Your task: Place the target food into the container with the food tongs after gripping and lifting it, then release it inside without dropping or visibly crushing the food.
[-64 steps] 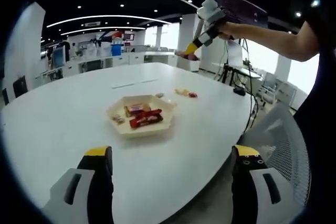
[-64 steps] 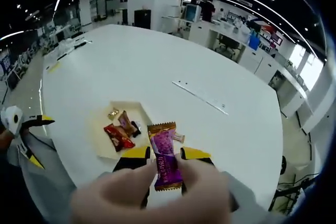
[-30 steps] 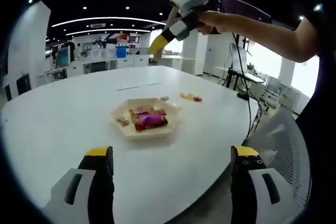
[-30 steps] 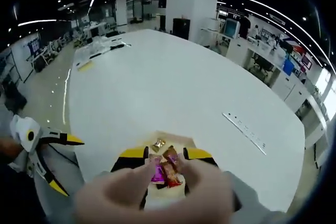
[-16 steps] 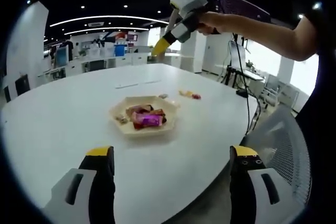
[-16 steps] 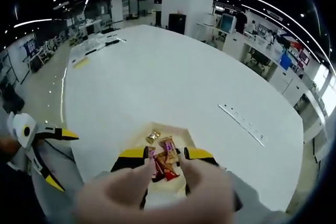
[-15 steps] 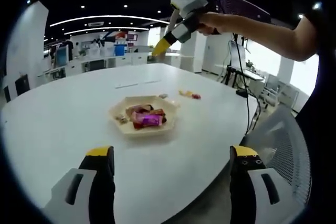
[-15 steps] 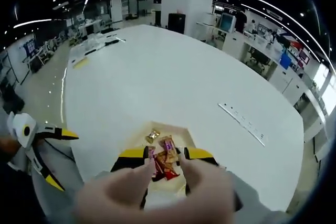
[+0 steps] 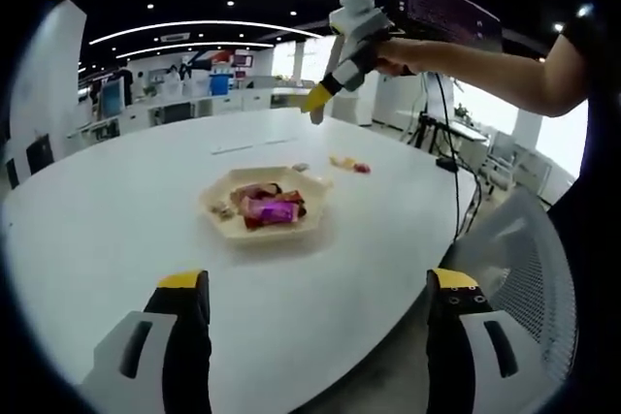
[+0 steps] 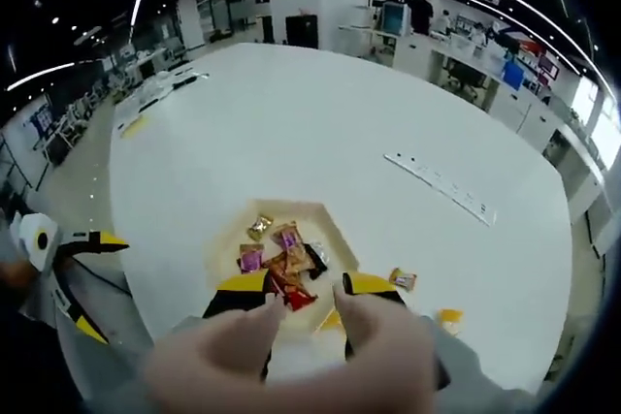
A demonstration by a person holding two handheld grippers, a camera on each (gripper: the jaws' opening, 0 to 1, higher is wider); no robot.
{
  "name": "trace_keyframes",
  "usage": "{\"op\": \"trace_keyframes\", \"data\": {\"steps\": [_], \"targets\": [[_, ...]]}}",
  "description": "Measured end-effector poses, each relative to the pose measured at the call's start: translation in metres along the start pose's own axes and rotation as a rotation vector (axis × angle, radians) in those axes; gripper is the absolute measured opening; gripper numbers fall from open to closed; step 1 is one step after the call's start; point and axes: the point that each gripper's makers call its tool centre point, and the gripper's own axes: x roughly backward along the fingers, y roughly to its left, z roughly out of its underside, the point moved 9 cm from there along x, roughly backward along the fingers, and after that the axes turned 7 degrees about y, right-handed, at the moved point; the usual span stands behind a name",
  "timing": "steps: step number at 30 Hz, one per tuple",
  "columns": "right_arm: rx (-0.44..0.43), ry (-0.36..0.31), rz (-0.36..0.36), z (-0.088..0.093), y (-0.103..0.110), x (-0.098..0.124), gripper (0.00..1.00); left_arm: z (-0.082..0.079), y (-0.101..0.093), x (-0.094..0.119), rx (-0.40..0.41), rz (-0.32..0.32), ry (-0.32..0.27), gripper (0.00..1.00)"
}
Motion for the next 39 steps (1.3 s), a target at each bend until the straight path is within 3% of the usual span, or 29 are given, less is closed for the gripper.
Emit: {"op": "trace_keyframes", "data": {"steps": [7, 15, 24, 39], "targets": [[-0.06, 0.022, 0.002, 0.017, -0.019, -0.011, 0.29, 0.002, 0.002, -0.002, 0.005, -0.013, 0.026, 0.89], [-0.127, 0.029, 0.011, 0.033, -0.036, -0.017, 0.29, 0.002, 0.003, -0.002, 0.031, -0.012, 0.018, 0.9], [-0.163, 0.068, -0.003, 0.05, -0.042, -0.039, 0.29, 0.003, 0.004, -0.003, 0.033, -0.026, 0.025, 0.9], [-0.198, 0.11, -0.009, 0.053, -0.051, -0.068, 0.29, 0.005, 0.004, -0.004, 0.044, -0.031, 0.047, 0.89]]}}
